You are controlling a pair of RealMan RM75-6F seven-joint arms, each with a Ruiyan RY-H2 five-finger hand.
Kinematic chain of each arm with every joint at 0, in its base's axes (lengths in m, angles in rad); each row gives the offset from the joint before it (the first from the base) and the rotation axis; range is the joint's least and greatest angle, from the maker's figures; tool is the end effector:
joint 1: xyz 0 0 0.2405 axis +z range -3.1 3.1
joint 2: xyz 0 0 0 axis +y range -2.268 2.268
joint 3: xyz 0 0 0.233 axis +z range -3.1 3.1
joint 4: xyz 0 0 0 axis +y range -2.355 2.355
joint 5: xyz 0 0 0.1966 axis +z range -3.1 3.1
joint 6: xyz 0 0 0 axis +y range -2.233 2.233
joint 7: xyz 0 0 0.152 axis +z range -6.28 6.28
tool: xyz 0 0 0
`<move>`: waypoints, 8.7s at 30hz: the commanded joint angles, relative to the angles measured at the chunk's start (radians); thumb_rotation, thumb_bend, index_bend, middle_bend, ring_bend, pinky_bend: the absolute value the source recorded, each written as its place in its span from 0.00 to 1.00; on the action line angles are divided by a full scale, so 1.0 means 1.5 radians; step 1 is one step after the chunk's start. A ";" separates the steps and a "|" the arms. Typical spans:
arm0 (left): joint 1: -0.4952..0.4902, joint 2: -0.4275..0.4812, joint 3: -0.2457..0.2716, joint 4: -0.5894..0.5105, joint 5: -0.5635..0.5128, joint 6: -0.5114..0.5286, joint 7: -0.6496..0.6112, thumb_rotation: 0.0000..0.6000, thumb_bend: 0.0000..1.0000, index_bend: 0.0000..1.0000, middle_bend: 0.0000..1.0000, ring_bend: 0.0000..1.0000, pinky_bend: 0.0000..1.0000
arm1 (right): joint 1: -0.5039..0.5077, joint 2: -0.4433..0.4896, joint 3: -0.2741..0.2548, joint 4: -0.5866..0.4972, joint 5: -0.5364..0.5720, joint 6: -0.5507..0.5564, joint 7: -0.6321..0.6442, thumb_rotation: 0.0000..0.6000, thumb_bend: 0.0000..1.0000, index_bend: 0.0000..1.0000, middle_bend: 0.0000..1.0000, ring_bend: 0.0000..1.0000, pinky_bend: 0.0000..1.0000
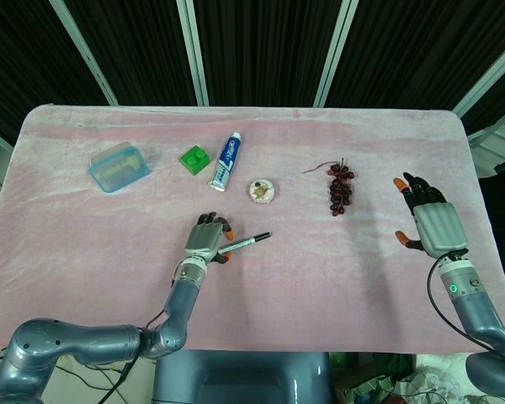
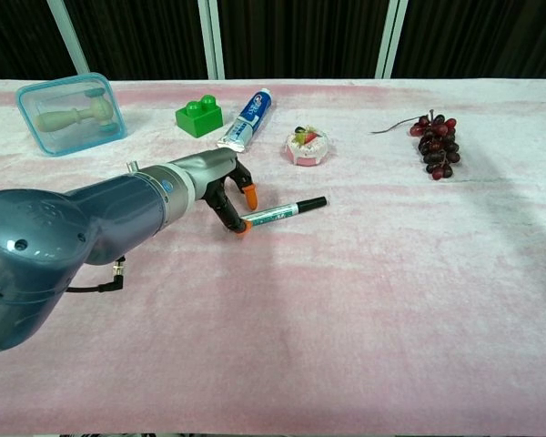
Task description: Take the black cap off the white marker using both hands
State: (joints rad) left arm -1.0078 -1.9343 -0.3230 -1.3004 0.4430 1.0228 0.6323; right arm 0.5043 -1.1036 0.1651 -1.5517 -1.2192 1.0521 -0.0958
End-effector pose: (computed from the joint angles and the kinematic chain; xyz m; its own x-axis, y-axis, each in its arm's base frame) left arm -0.0630 0.3380 -0.1000 0.2480 0.4611 0.8520 0.9681 -0.0853 -0.2357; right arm -0.2385 -0.3221 0.1477 0.4870 -0.1278 0.8640 -0.8721 -0.1262 0.4728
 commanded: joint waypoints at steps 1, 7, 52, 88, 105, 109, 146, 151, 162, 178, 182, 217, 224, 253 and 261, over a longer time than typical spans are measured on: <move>0.000 -0.004 -0.001 0.006 0.003 -0.002 0.000 1.00 0.33 0.45 0.21 0.00 0.00 | -0.001 0.000 0.000 0.002 0.001 -0.001 0.002 1.00 0.15 0.07 0.00 0.04 0.16; -0.001 -0.016 -0.006 0.022 0.007 -0.005 -0.001 1.00 0.34 0.46 0.22 0.00 0.00 | -0.003 -0.001 0.000 0.005 0.001 -0.001 0.004 1.00 0.16 0.07 0.00 0.04 0.16; -0.013 -0.064 -0.041 0.085 0.009 -0.022 0.008 1.00 0.38 0.50 0.23 0.00 0.00 | -0.011 0.003 0.006 0.011 0.010 0.000 0.004 1.00 0.16 0.07 0.00 0.04 0.16; 0.021 -0.036 -0.077 0.048 0.044 -0.005 -0.039 1.00 0.49 0.62 0.32 0.00 0.00 | -0.016 0.014 0.008 -0.009 -0.003 0.004 0.018 1.00 0.16 0.06 0.01 0.05 0.16; 0.047 0.118 -0.124 -0.143 0.029 -0.055 -0.106 1.00 0.52 0.64 0.33 0.00 0.00 | 0.077 0.015 0.071 -0.170 0.120 -0.151 0.129 1.00 0.13 0.13 0.01 0.05 0.16; 0.003 0.138 -0.120 -0.154 -0.061 -0.045 -0.045 1.00 0.52 0.65 0.33 0.00 0.00 | 0.111 -0.008 0.085 -0.183 0.173 -0.146 0.093 1.00 0.13 0.15 0.00 0.04 0.16; -0.072 0.098 -0.096 -0.089 -0.131 -0.012 -0.043 1.00 0.54 0.68 0.35 0.00 0.00 | 0.203 -0.215 0.081 -0.090 0.386 -0.078 -0.013 1.00 0.13 0.30 0.00 0.03 0.16; -0.083 0.091 -0.100 -0.072 -0.150 -0.015 -0.039 1.00 0.54 0.68 0.35 0.00 0.00 | 0.206 -0.224 0.079 -0.082 0.400 -0.083 -0.019 1.00 0.13 0.31 0.00 0.03 0.16; -0.097 0.081 -0.102 -0.057 -0.167 -0.013 -0.032 1.00 0.54 0.68 0.35 0.00 0.00 | 0.214 -0.258 0.083 -0.053 0.420 -0.108 -0.006 1.00 0.13 0.33 0.00 0.03 0.16; -0.105 0.073 -0.103 -0.050 -0.182 -0.018 -0.031 1.00 0.54 0.68 0.36 0.00 0.00 | 0.221 -0.308 0.101 -0.012 0.417 -0.100 0.004 1.00 0.15 0.44 0.01 0.03 0.16; -0.107 0.070 -0.106 -0.046 -0.185 -0.017 -0.034 1.00 0.54 0.68 0.36 0.00 0.00 | 0.221 -0.315 0.104 -0.005 0.427 -0.106 0.004 1.00 0.15 0.46 0.01 0.03 0.16; -0.113 0.056 -0.104 -0.035 -0.184 -0.020 -0.035 1.00 0.54 0.69 0.36 0.00 0.00 | 0.227 -0.348 0.121 0.037 0.445 -0.114 0.002 1.00 0.21 0.56 0.01 0.04 0.16; -0.111 0.055 -0.103 -0.039 -0.181 -0.021 -0.037 1.00 0.53 0.69 0.36 0.00 0.00 | 0.227 -0.354 0.119 0.050 0.450 -0.116 -0.003 1.00 0.22 0.56 0.01 0.04 0.16; -0.104 0.050 -0.091 -0.034 -0.147 -0.012 -0.040 1.00 0.53 0.69 0.36 0.00 0.00 | 0.218 -0.347 0.120 0.050 0.442 -0.134 0.006 1.00 0.28 0.66 0.01 0.04 0.16; -0.099 0.051 -0.089 -0.038 -0.137 -0.009 -0.043 1.00 0.53 0.69 0.36 0.00 0.00 | 0.215 -0.342 0.116 0.051 0.439 -0.136 0.005 1.00 0.34 0.69 0.01 0.04 0.16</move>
State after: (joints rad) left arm -1.1565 -1.8573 -0.4563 -1.3574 0.2375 1.0094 0.5686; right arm 0.8275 -1.6177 0.3403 -1.4745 -0.5599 0.8489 -0.0887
